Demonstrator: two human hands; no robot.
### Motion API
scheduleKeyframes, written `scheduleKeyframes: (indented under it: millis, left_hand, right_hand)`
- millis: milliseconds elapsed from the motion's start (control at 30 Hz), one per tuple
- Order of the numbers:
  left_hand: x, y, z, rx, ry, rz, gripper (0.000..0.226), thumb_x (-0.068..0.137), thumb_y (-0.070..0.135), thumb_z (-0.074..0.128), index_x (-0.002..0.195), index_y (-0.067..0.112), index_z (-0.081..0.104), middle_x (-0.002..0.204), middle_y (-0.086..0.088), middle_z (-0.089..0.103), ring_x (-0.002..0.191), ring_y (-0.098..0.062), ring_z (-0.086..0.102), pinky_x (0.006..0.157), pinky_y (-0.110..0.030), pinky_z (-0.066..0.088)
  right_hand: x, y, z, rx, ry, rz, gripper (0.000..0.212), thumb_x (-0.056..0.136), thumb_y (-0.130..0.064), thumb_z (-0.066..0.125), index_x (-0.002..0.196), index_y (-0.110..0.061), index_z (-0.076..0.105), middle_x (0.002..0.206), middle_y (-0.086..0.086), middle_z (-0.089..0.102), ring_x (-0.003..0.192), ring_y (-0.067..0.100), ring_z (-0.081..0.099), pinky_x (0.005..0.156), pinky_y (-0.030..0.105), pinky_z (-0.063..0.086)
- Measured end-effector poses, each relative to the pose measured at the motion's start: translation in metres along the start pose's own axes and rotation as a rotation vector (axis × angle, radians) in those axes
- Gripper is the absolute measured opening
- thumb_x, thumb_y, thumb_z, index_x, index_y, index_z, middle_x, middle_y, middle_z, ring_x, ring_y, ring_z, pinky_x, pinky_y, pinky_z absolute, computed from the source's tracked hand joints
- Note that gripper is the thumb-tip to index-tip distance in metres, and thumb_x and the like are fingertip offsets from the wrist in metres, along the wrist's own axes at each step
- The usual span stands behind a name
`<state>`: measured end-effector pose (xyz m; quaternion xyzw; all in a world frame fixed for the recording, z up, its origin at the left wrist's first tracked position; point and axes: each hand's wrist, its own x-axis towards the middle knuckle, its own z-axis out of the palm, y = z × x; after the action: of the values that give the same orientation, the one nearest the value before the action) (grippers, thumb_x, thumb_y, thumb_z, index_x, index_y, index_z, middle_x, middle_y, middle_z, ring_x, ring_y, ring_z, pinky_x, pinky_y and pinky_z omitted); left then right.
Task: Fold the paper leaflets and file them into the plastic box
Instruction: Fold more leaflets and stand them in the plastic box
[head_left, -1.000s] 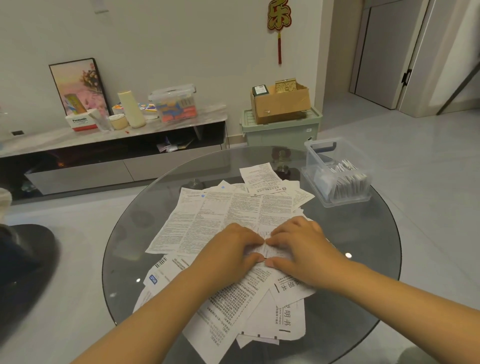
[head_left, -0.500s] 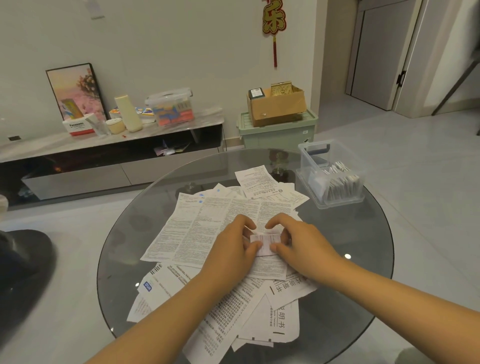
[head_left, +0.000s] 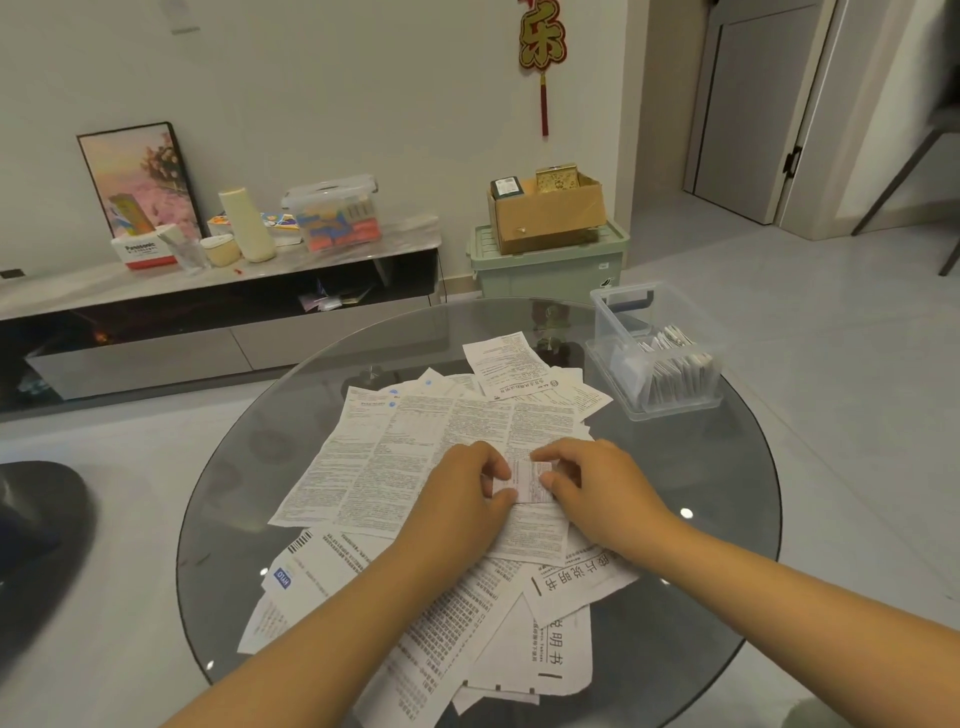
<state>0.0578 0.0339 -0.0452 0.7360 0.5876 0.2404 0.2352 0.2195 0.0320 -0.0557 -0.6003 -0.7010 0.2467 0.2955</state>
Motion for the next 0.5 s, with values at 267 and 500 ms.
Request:
scheduleKeyframes:
  millis: [267,500]
  left_hand:
    - [-0.004,0.003,0.001,0.291,-0.025,0.175,0.024,0.095,0.020,0.049,0.117,0.016,0.057,0.138,0.003,0.041,0.123,-0.011,0.038,0.101,-0.021,0.034]
    - [-0.010,0.001,-0.008,0.450,-0.238,0.281,0.042,0.096,0.020,0.037,0.136,0.018,0.050,0.145,0.002,0.044,0.132,-0.014,0.040,0.109,-0.029,0.033]
  right_hand:
    - [-0.001,0.000,0.006,-0.237,0.079,-0.145,0.020,0.094,-0.023,0.054,0.108,-0.024,0.068,0.099,-0.009,0.056,0.098,0.012,0.045,0.082,0.028,0.043]
    - [-0.006,-0.002,0.001,-0.471,-0.073,-0.327,0.035,0.099,-0.033,0.035,0.124,-0.028,0.059,0.122,-0.014,0.055,0.110,0.014,0.038,0.095,0.026,0.029]
